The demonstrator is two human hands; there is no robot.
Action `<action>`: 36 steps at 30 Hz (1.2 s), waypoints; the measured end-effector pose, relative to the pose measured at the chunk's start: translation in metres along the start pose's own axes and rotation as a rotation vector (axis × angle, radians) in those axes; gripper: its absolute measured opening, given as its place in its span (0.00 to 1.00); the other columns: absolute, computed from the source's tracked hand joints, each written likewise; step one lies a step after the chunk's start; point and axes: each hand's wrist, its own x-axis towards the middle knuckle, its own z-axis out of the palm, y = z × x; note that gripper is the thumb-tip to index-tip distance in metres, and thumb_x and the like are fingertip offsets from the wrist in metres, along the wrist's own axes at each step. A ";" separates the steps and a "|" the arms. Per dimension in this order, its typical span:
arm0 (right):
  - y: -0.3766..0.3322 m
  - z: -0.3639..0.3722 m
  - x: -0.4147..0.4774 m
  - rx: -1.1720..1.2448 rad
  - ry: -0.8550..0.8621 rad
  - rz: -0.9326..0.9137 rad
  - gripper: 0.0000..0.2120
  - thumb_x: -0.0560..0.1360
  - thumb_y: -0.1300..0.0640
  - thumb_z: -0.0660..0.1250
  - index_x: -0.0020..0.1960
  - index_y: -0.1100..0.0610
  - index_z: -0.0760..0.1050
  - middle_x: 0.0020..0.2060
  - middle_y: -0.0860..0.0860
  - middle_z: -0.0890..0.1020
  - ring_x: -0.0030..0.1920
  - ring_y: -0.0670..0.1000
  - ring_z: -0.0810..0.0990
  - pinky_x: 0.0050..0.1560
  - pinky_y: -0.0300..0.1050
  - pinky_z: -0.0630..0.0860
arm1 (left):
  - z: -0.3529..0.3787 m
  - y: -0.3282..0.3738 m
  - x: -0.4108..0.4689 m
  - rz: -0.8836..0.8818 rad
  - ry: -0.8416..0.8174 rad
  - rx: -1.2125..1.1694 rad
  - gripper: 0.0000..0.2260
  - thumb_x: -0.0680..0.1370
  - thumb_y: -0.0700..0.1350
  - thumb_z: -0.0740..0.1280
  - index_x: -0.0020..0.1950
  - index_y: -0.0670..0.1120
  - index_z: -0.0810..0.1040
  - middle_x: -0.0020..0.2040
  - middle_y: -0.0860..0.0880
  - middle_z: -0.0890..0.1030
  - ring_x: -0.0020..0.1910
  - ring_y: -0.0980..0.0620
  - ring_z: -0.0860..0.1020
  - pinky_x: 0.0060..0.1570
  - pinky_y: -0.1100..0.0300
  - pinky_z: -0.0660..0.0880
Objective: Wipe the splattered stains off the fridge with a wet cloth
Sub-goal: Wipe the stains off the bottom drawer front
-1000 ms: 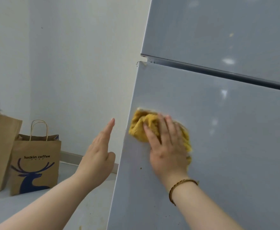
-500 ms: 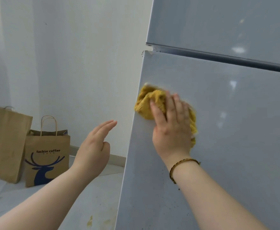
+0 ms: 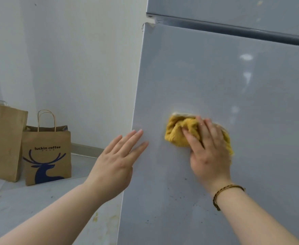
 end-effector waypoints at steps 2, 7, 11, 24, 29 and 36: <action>-0.002 0.000 0.011 -0.003 0.088 0.174 0.22 0.70 0.68 0.56 0.63 0.56 0.66 0.65 0.61 0.65 0.65 0.62 0.61 0.68 0.54 0.56 | 0.012 -0.001 -0.003 0.017 0.011 0.071 0.28 0.67 0.39 0.50 0.68 0.45 0.63 0.70 0.45 0.66 0.74 0.48 0.51 0.70 0.57 0.45; -0.039 0.022 -0.039 0.000 0.022 0.094 0.19 0.75 0.64 0.52 0.65 0.54 0.64 0.72 0.57 0.56 0.73 0.59 0.53 0.73 0.50 0.47 | 0.032 -0.005 -0.013 0.032 0.023 0.164 0.33 0.66 0.39 0.50 0.73 0.48 0.53 0.71 0.44 0.59 0.74 0.53 0.38 0.70 0.54 0.43; -0.051 0.032 -0.117 -0.005 -0.236 -0.297 0.18 0.78 0.63 0.45 0.64 0.52 0.64 0.75 0.56 0.41 0.75 0.56 0.41 0.74 0.50 0.46 | 0.041 0.000 -0.020 0.056 0.050 0.162 0.34 0.66 0.39 0.51 0.73 0.49 0.51 0.71 0.44 0.59 0.74 0.53 0.38 0.71 0.54 0.42; 0.034 -0.005 -0.056 0.015 0.000 -0.008 0.20 0.74 0.67 0.55 0.63 0.53 0.66 0.65 0.58 0.63 0.67 0.61 0.61 0.72 0.49 0.51 | 0.074 0.019 -0.024 0.031 0.091 0.178 0.34 0.64 0.39 0.48 0.72 0.53 0.55 0.71 0.42 0.57 0.74 0.51 0.36 0.70 0.54 0.43; 0.009 0.007 -0.107 -0.040 0.005 0.103 0.27 0.73 0.65 0.54 0.69 0.50 0.57 0.75 0.53 0.51 0.75 0.55 0.49 0.74 0.49 0.47 | 0.076 0.018 -0.026 0.013 0.079 0.170 0.34 0.65 0.40 0.49 0.72 0.53 0.53 0.71 0.42 0.56 0.74 0.51 0.36 0.70 0.55 0.43; 0.033 -0.006 -0.182 -0.080 -0.493 -0.730 0.16 0.73 0.60 0.50 0.59 0.52 0.66 0.75 0.57 0.42 0.75 0.57 0.45 0.74 0.49 0.42 | 0.073 0.029 -0.026 -0.049 0.049 0.163 0.31 0.65 0.41 0.53 0.70 0.49 0.60 0.71 0.41 0.56 0.74 0.52 0.36 0.70 0.59 0.40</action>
